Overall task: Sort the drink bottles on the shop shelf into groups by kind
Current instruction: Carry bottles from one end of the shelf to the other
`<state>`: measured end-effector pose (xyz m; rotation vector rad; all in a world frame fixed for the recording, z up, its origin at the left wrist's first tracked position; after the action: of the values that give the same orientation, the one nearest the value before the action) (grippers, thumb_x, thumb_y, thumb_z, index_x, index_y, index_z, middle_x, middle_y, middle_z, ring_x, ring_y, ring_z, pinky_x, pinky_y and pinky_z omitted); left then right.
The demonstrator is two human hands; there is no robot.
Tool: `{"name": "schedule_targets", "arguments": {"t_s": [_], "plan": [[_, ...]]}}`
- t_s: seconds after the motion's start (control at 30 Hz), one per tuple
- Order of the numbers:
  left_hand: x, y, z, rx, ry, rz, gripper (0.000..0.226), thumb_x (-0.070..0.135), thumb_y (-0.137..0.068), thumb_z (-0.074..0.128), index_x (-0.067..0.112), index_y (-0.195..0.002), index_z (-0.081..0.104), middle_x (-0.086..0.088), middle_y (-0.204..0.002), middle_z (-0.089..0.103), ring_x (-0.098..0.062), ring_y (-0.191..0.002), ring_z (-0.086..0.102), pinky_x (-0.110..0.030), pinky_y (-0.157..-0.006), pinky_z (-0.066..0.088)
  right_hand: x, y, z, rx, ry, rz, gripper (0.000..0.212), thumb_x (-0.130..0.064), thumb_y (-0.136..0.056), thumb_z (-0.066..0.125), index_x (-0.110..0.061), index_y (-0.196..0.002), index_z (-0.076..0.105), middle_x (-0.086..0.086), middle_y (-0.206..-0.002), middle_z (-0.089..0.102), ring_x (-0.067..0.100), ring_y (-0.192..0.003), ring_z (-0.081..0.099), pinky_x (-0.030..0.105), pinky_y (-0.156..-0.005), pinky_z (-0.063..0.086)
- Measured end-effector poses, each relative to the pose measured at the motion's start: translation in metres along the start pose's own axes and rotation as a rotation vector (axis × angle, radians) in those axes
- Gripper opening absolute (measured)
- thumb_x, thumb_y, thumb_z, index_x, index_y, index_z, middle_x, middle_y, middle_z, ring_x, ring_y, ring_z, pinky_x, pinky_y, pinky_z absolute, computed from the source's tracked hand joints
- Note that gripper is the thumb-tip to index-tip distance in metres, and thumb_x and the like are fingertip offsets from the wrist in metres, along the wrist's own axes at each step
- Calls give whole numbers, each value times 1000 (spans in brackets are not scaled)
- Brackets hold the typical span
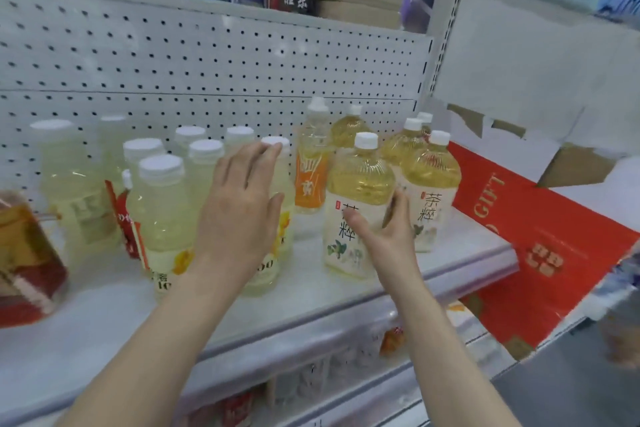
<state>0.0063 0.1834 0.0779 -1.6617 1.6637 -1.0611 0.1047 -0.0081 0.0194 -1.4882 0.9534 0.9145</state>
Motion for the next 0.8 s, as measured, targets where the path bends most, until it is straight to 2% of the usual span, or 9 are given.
{"name": "schedule_targets", "arguments": {"t_s": [0.07,0.2,0.3,0.37,0.43,0.5,0.6,0.73,0.8], "plan": [[1,0,0,36,-14,-6,60,6,-84,72,1,-139,49,-19,-133,52,-34,-124,43,-36,-113,29,7,-19,6,-34,12,-41,72,-31,-84,81,-29,-143,40,-14,-138,52,-1,-128,48,22,-107,39],[5,1,2,72,-41,-25,58,1,-82,72,0,-137,52,-18,-132,53,-34,-125,46,-30,-115,27,15,-55,13,-24,145,-92,85,-29,-87,78,-27,-155,26,-5,-154,40,12,-144,35,41,-121,29],[5,2,4,83,-51,-43,56,2,-84,71,2,-138,52,-17,-134,52,-35,-127,47,-34,-116,30,6,-72,16,39,436,-185,95,-3,-93,64,-24,-161,3,1,-169,10,19,-156,6,40,-126,11],[6,3,4,81,-59,-56,57,4,-85,70,3,-139,51,-15,-135,51,-34,-128,46,-37,-114,34,-6,-79,23,109,665,-373,93,10,-87,55,-23,-161,9,11,-168,6,32,-156,0,49,-126,12],[8,3,3,80,-59,-61,57,4,-86,70,4,-139,51,-14,-135,51,-32,-128,46,-38,-113,35,-8,-91,34,85,823,-477,73,-10,-92,62,-21,-155,26,19,-165,11,42,-154,3,54,-125,11],[8,3,3,84,-60,-61,56,4,-85,70,4,-138,52,-14,-134,51,-31,-127,45,-35,-113,35,-3,-103,36,39,954,-485,69,-34,-90,71,-25,-150,37,21,-163,13,43,-153,7,54,-125,11],[7,4,3,83,-48,-65,56,3,-85,70,5,-138,52,-14,-134,51,-30,-127,45,-34,-112,34,4,-111,30,8,1020,-530,71,-32,-86,77,-29,-146,40,18,-161,14,40,-153,7,49,-125,13],[6,4,2,84,-38,-44,56,4,-85,70,5,-138,52,-13,-134,51,-31,-128,46,-38,-111,36,9,-113,25,0,1007,-511,69,-30,-86,77,-27,-145,40,17,-162,14,39,-153,6,41,-122,4],[6,3,2,86,-35,-31,56,4,-85,70,5,-138,52,-13,-134,52,-31,-127,46,-38,-111,36,7,-112,25,5,1024,-467,71,-30,-86,78,-26,-146,40,17,-161,15,39,-153,8,43,-123,9]]}}
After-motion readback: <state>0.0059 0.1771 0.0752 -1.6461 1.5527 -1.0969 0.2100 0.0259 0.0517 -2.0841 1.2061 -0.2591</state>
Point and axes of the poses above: each hand's wrist, its own y-axis away from the middle knuckle, its own z-axis out of the palm, x = y × z, the point moved 4 cm from there along -y, towards the middle knuckle
